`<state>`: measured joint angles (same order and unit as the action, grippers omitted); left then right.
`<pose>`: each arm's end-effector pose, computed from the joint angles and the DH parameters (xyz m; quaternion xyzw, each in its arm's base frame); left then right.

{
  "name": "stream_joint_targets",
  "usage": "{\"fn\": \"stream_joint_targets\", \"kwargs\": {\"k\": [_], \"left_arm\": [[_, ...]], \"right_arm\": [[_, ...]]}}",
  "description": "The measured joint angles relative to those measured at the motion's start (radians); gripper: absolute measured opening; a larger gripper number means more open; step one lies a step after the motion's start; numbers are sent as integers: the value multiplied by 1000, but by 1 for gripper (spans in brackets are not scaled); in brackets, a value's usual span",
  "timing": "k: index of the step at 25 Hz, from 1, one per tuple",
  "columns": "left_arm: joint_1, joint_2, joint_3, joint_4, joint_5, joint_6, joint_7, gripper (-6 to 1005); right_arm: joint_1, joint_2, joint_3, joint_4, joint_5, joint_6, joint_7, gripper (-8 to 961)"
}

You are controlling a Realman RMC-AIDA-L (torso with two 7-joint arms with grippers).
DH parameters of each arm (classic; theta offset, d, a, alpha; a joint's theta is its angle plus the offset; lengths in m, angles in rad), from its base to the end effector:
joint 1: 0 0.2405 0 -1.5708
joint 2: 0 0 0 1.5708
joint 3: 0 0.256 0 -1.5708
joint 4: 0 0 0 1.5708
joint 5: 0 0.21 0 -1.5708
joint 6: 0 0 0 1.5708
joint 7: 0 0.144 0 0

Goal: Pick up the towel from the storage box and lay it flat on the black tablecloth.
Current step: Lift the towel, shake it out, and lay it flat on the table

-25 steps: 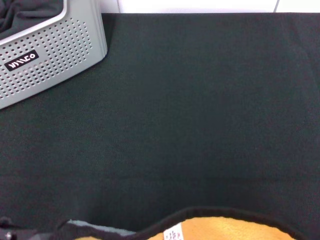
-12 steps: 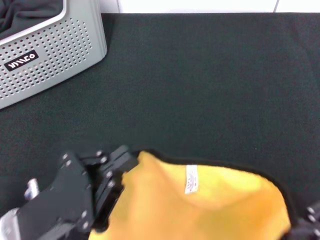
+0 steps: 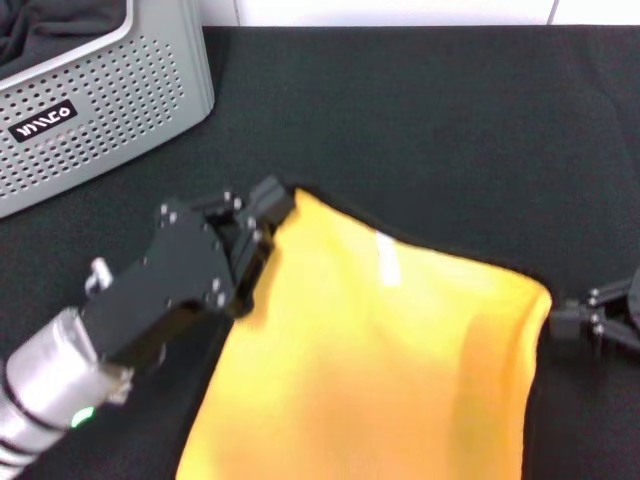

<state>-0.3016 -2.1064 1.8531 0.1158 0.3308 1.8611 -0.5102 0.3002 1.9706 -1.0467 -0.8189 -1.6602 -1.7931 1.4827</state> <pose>-0.2554 0.2164 -0.0408 -0.7897 -0.0974 -0.5426 0.2693 0.2662 0.2659 0.0344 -0.9395 0.1965 0.2798 0.0207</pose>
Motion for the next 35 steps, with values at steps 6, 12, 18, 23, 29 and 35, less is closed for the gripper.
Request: {"fn": "stream_joint_targets", "kwargs": {"k": [6, 12, 18, 23, 29, 35], "left_arm": [[-81, 2, 0, -2, -107, -170, -32, 27], [-156, 0, 0, 3, -142, -355, -31, 26], [-184, 0, 0, 43, -153, -520, -17, 26], [-194, 0, 0, 51, -213, -546, -2, 27], [-199, 0, -5, 75, -246, -565, 6, 27], [-224, -1, -3, 81, -248, -653, 33, 26]], "right_arm": [[113, -37, 84, 89, -84, 71, 76, 33], [223, -55, 84, 172, -200, 218, 147, 36], [279, -58, 83, 209, -266, 335, 184, 38], [301, -64, 77, 208, -283, 412, 212, 40], [349, -44, 76, 199, -379, 478, 258, 43], [377, -34, 75, 198, -417, 538, 276, 45]]}}
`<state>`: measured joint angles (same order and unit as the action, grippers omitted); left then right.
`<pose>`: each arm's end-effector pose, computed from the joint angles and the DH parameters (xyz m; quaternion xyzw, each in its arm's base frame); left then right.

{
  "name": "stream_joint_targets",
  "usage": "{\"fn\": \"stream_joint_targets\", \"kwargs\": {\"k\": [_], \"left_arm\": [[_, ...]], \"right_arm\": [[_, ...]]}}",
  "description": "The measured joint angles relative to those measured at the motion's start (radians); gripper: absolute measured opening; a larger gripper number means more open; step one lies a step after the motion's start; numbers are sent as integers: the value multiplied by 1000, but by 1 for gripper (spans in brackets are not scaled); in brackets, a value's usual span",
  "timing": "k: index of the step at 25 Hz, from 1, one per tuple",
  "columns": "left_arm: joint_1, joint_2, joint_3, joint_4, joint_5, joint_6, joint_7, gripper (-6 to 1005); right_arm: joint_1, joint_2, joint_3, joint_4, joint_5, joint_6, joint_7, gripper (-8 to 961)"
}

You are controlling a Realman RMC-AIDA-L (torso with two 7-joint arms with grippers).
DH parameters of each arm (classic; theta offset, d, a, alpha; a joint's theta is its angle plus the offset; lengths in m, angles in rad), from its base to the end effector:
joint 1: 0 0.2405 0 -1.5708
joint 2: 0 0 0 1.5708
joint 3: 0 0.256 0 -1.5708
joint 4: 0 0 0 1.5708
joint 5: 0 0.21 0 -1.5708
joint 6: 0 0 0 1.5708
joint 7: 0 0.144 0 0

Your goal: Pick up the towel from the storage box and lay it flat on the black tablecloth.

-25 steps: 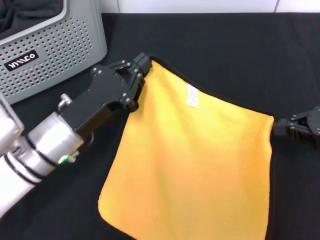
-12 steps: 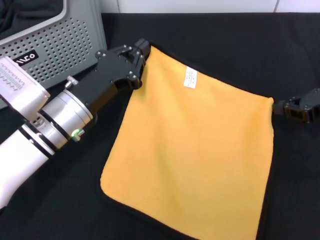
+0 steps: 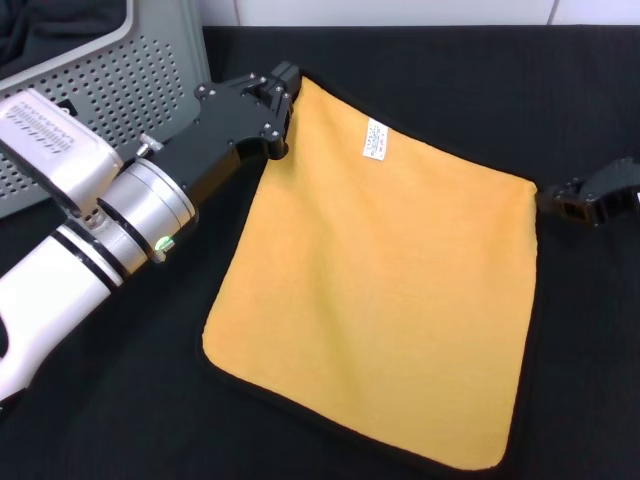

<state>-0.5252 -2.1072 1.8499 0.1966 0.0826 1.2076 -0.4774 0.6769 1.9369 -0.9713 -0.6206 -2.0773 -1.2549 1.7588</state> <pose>-0.2480 0.3430 -0.0602 -0.8135 -0.1705 -0.3862 0.4001 0.2615 0.3965 0.0182 -0.9371 0.2945 0.0735 0.1725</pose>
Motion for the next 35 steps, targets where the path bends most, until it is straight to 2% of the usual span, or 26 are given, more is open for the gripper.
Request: {"fn": "stream_joint_targets", "kwargs": {"k": [4, 8, 17, 24, 27, 29, 30, 32, 35], "left_arm": [[-7, 0, 1, 12, 0, -57, 36, 26], [-27, 0, -3, 20, 0, -122, 70, 27], [-53, 0, 5, 31, -1, -220, 96, 32], [-68, 0, -1, 45, -43, -323, 148, 140], [-63, 0, 0, 44, -106, -339, 188, 206], [-51, 0, -2, 46, -117, -328, 199, 251], [-43, 0, -3, 49, -117, -318, 200, 273], [-15, 3, -2, 68, -118, -283, 195, 317], [51, 9, 2, 110, -111, -214, 157, 409]], "right_arm": [[8, 2, 0, -1, -6, 30, 3, 47], [11, 17, -1, -1, -35, 68, 4, 48], [28, 73, -4, 1, -117, 159, 6, 52], [11, 81, -3, -26, -114, 169, 22, 55], [-42, 89, -5, -98, -83, 166, 22, 56], [-104, 90, -11, -176, -47, 137, 22, 57], [-104, 90, -11, -176, -47, 137, 22, 86], [-208, 90, -14, -312, -2, 72, 23, 145], [-297, 91, -14, -423, 78, 13, 21, 234]]}}
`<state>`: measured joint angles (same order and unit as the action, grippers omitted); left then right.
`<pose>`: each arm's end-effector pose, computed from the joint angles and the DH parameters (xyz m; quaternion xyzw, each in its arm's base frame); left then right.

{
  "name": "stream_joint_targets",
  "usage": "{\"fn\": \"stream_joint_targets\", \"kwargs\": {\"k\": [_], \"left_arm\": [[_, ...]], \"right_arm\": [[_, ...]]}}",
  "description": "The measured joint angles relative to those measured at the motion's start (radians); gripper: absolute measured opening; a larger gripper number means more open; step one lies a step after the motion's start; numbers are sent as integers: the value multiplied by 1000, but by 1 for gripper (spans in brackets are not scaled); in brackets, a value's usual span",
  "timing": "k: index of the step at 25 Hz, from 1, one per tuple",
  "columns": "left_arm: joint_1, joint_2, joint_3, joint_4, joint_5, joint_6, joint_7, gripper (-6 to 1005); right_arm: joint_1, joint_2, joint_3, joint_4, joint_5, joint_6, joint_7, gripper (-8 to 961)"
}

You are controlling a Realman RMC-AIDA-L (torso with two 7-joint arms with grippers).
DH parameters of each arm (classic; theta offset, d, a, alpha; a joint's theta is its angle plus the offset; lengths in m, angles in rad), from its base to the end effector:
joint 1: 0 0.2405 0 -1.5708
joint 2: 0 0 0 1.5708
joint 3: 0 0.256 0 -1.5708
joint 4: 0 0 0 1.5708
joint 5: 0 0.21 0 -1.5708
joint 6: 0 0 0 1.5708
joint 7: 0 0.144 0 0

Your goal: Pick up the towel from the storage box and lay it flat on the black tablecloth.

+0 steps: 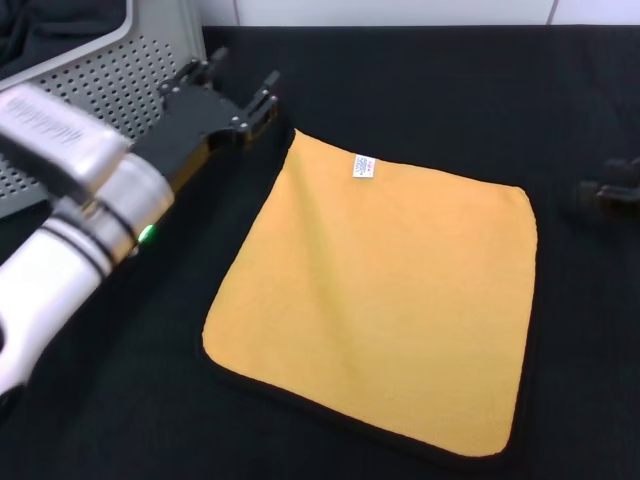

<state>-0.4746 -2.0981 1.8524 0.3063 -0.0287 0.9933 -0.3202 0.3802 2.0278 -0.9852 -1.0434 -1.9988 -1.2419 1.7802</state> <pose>-0.2676 0.3567 -0.0541 -0.8005 -0.1798 -0.3131 0.4784 0.2779 0.3582 0.0521 -0.9140 0.2778 0.1151 0.2724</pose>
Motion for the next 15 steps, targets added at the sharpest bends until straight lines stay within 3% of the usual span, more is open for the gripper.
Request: {"fn": "stream_joint_targets", "kwargs": {"k": [3, 5, 7, 12, 15], "left_arm": [[80, 10, -2, 33, 48, 110, -83, 552], [121, 28, -5, 38, 110, 199, -147, 643], [139, 49, -6, 39, 175, 257, -213, 729], [139, 142, -6, 39, 424, 466, -459, 712], [120, 193, -7, 45, 552, 672, -526, 712]], "right_arm": [[-89, -5, 2, -63, 208, -115, -99, 369], [-104, -8, 6, -55, 304, -202, -186, 459], [-103, -10, 11, -47, 367, -298, -247, 651], [-51, -12, 13, -52, 390, -528, -310, 649], [-6, -13, 13, -61, 391, -662, -318, 648]]}}
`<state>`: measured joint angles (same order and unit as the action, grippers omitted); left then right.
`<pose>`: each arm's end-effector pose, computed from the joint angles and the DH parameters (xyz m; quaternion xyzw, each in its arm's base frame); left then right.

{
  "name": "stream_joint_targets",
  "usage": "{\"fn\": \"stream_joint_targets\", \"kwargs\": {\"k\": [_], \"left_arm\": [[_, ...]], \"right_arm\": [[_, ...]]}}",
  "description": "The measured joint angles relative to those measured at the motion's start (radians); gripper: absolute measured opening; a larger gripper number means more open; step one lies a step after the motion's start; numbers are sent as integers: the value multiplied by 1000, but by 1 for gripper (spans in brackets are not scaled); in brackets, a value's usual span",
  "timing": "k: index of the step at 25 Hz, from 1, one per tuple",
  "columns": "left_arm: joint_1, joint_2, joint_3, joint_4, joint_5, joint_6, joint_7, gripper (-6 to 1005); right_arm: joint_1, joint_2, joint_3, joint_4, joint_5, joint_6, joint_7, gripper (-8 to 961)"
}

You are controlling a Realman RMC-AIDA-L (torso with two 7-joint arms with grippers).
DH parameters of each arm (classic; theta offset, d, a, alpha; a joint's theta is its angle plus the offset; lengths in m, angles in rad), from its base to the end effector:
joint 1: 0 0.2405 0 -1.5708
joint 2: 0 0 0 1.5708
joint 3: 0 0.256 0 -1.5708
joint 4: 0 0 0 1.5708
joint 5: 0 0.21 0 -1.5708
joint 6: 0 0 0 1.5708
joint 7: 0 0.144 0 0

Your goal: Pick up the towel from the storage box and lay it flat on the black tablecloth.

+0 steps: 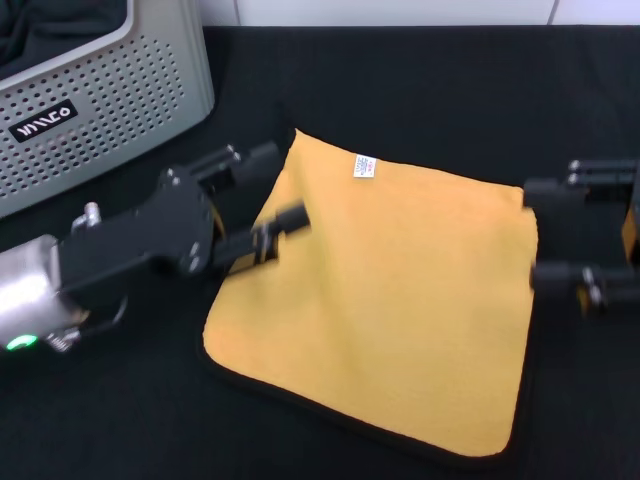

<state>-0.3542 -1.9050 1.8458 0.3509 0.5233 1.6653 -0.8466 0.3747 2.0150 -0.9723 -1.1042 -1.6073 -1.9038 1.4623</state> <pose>-0.2611 0.2647 -0.0023 -0.8648 -0.1220 -0.4639 0.1487 0.1964 0.2868 0.0685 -0.9515 0.0093 0.3055 0.0340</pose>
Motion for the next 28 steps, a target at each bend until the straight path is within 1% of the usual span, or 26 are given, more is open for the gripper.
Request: {"fn": "stream_joint_targets", "kwargs": {"k": [1, 4, 6, 8, 10, 12, 17, 20, 23, 28], "left_arm": [[-7, 11, 0, 3, 30, 67, -9, 712], [-32, 35, -1, 11, 98, 201, -34, 712], [-40, 45, -1, 31, 131, 252, -52, 712], [-44, 53, -13, 62, 157, 278, -66, 712], [-46, 53, -32, 70, 171, 278, -76, 712], [-50, 49, -76, 77, 203, 279, -92, 712], [-55, 21, -190, 95, 302, 279, -122, 712], [-62, 6, -241, 99, 357, 279, -135, 712], [-64, 1, -263, 109, 379, 280, -139, 712], [-60, 1, -269, 123, 384, 280, -142, 712]], "right_arm": [[15, 0, 0, -7, 1, -45, 3, 648], [47, 2, -2, -39, 11, -156, 21, 647], [61, 4, -7, -49, 28, -195, 30, 646], [64, 5, -10, -55, 49, -210, 33, 646], [62, 5, -10, -61, 63, -212, 33, 645], [59, 6, -7, -61, 70, -212, 34, 645], [47, 7, -6, -61, 86, -208, 32, 643], [39, 7, -10, -63, 87, -206, 30, 642], [39, 7, -11, -63, 89, -206, 28, 641], [40, 7, -12, -57, 91, -206, 27, 641]]}}
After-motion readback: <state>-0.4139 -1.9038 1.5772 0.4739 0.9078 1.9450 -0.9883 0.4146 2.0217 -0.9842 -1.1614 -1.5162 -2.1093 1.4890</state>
